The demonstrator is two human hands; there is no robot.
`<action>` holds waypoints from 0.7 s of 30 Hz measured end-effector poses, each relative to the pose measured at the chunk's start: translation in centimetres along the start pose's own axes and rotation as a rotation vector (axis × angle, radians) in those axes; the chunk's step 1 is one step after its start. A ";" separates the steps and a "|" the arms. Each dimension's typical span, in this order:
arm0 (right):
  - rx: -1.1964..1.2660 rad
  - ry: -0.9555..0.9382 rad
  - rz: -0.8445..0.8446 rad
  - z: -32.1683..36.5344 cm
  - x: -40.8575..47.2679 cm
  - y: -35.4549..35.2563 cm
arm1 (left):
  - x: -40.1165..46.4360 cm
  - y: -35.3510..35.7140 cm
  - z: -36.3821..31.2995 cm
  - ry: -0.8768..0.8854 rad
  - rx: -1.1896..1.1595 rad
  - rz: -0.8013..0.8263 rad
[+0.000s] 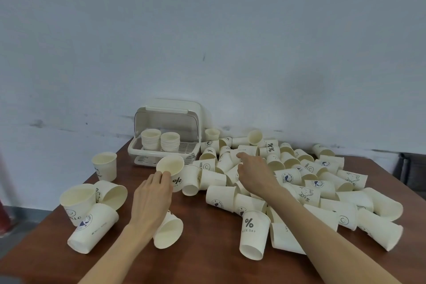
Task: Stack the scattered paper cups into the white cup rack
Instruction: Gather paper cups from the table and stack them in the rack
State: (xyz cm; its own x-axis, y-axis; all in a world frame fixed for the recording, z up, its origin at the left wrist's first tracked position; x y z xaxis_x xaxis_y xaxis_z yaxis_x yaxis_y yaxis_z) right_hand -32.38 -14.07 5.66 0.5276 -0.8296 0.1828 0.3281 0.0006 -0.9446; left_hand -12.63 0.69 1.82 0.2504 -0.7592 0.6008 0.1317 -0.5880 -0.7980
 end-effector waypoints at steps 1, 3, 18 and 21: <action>0.006 -0.008 -0.007 -0.1 -0.1 -0.2 | 0.1 -0.2 -0.3 -0.001 0.006 0.002; 0.015 -0.015 -0.015 -0.2 -0.6 -0.7 | 0.2 -0.8 -0.9 -0.005 0.010 0.010; -0.003 0.048 0.003 -6.2 -5.4 -3.2 | 1.7 -3.3 -10.1 0.065 -0.151 -0.035; 0.015 0.062 -0.002 -8.3 -6.3 -3.9 | 2.2 -3.4 -13.3 0.137 -0.166 -0.038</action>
State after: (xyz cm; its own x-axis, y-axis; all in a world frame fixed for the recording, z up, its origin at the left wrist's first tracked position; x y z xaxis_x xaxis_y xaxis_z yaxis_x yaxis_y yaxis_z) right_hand -43.50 -13.50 5.89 0.4778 -0.8624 0.1675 0.3415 0.0067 -0.9399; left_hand -25.29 -2.70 6.48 0.1145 -0.7597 0.6401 -0.0243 -0.6463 -0.7627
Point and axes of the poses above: each hand's wrist, its own x-axis towards the middle knuckle, its own y-axis out of the palm, z = x × y, the point moved 7 cm from there along x, towards the middle knuckle, and after that the axes turned 8 degrees about z, right-handed, at the moved point
